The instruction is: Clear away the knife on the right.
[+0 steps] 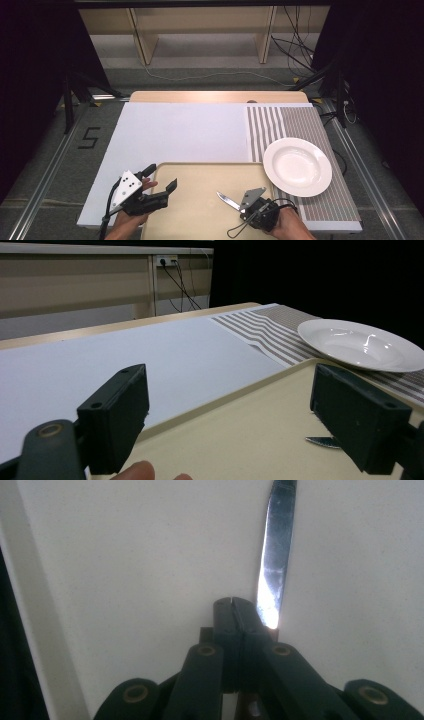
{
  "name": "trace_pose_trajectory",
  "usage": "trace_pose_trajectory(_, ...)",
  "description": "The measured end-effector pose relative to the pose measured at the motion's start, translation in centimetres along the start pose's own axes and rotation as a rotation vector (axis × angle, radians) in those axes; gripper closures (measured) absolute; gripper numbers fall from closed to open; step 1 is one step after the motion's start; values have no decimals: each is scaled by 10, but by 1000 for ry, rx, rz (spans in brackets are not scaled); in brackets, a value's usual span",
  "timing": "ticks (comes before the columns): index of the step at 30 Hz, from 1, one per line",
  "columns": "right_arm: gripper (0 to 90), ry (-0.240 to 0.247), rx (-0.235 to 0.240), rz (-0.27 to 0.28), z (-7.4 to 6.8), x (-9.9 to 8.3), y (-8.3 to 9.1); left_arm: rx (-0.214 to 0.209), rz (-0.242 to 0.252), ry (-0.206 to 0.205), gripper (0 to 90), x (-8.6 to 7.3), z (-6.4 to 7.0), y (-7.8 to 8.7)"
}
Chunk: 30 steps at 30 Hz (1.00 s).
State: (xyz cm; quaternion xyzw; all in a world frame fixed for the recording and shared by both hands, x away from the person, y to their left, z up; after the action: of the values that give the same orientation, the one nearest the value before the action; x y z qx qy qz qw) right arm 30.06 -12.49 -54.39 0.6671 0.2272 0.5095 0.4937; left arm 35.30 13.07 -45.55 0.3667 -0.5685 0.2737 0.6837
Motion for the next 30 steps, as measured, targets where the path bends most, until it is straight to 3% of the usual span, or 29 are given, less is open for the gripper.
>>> trace_pose_trajectory(11, 900, -33, -38, -12, 10, -4, 3, 0, 1, -5, 157, 1, 0, 0)
trace_pose_trajectory(30, 900, -54, -56, -46, 20, -12, 8, 0, 2, -6, 157, 1, 0, 1)
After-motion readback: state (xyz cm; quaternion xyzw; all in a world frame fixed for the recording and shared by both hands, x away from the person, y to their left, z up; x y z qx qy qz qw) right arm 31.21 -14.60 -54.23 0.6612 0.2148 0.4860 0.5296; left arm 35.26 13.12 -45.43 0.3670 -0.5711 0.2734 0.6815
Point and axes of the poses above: each handheld gripper's, and its own axes: y roughly backward along the jaws, x roughly out of its top, z roughly to its right, the point moved 9 cm from there along -y, roughly forward along the jaws, and after that the axes turned 1 degree about z, right-handed, at the moved point
